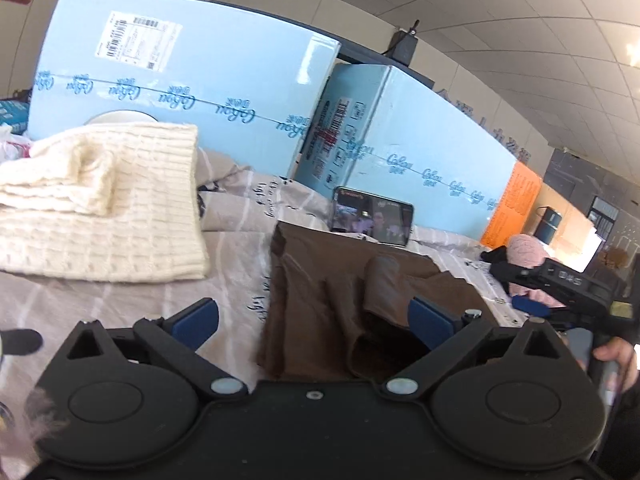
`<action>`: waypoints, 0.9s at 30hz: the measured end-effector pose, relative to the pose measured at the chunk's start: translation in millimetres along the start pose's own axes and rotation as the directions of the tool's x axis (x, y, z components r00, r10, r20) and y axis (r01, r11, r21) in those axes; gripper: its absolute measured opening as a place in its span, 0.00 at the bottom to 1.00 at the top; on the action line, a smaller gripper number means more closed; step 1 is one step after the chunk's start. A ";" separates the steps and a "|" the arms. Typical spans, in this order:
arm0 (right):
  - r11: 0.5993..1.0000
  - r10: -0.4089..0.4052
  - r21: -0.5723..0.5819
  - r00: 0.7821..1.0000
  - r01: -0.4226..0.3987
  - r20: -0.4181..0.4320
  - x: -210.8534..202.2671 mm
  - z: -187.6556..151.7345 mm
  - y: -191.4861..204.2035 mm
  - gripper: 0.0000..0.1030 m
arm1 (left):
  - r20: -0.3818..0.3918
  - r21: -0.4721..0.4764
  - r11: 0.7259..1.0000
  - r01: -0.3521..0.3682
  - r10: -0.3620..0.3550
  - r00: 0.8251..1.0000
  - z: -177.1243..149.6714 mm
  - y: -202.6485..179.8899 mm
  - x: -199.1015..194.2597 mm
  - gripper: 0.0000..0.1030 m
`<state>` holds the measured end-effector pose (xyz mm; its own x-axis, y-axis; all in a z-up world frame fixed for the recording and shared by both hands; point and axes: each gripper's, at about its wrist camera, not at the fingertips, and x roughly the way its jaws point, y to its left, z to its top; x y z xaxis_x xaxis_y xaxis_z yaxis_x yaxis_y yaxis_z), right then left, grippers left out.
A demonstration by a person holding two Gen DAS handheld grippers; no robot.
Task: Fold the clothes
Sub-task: 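Lift the brown jacket with both grippers and carry it onto the bed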
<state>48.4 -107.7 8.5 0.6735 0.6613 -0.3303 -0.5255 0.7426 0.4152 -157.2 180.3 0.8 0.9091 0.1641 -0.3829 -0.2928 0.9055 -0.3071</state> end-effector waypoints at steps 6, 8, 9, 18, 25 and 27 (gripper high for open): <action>0.900 0.275 -0.315 0.954 -0.300 -0.122 -29.1 -20.3 49.9 0.81 | -0.038 0.181 0.981 -0.065 0.073 0.997 0.8 2.5 6.5 1.00; 0.852 0.334 -0.359 0.923 -0.382 -0.189 -30.6 -29.6 65.3 0.81 | -0.054 0.220 0.973 -0.068 0.082 0.995 0.2 3.2 10.6 1.00; 0.831 0.348 -0.380 0.913 -0.406 -0.216 -30.0 -35.5 73.1 0.81 | -0.061 0.227 0.972 -0.068 0.084 0.995 0.5 3.7 13.2 1.00; 0.766 0.221 -0.527 0.921 -0.367 -0.320 -3.2 -67.4 119.5 0.81 | -0.079 0.162 0.986 -0.043 0.057 0.995 0.3 16.7 21.6 1.00; 0.791 0.142 -0.534 0.939 -0.298 -0.314 14.8 -69.0 122.2 0.59 | -0.103 0.107 0.994 0.001 0.010 0.995 0.0 24.8 23.7 1.00; 0.804 0.173 -0.501 0.932 -0.320 -0.318 13.5 -67.2 120.4 0.39 | -0.104 0.089 0.996 0.013 -0.004 0.995 -0.1 27.4 23.8 1.00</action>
<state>-40.7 -2.2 -3.0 0.3716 0.7789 -0.5052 -0.8986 0.4385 0.0151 -143.6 209.0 -16.9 0.8747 0.1190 -0.4699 -0.2530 0.9390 -0.2331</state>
